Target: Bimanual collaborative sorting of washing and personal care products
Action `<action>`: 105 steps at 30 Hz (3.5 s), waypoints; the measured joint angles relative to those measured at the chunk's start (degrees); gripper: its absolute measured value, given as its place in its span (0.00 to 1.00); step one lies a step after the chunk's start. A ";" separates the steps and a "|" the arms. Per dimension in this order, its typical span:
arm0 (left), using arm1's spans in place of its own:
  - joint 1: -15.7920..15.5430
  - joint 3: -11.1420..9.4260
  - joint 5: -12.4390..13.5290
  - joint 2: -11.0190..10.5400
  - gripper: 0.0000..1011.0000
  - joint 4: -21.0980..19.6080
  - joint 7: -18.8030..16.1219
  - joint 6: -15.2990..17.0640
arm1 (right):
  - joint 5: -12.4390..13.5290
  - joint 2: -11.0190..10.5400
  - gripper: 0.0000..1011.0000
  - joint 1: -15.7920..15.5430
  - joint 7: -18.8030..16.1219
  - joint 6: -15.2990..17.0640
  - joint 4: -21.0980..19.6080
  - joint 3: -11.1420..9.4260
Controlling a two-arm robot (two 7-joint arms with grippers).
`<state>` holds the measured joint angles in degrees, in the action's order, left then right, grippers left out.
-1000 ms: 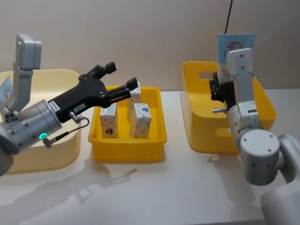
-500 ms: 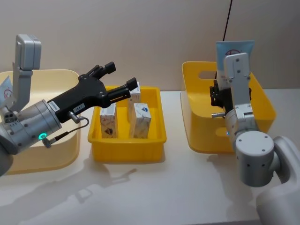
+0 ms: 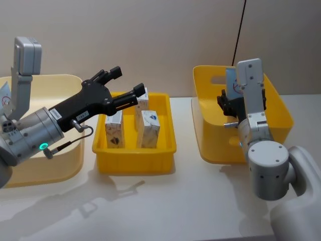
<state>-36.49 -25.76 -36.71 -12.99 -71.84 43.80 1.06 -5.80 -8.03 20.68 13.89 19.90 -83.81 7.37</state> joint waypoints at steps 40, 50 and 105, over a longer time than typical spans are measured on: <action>0.00 0.00 0.00 0.00 0.99 0.00 0.00 0.00 | -0.56 -0.31 0.99 -0.55 -0.61 -5.12 -0.90 0.19; 0.00 0.00 0.01 0.00 0.99 0.00 0.00 0.00 | -0.89 -0.84 0.99 -1.25 -1.52 -11.43 -2.77 0.42; 11.59 -0.17 12.72 -4.48 0.99 -10.79 -21.81 -0.10 | 18.07 -9.52 0.99 -18.02 -15.31 -17.84 -15.40 4.78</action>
<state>-24.90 -25.92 -23.99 -17.48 -82.64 21.99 0.96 12.27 -17.56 2.65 -1.42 2.06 -99.21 12.15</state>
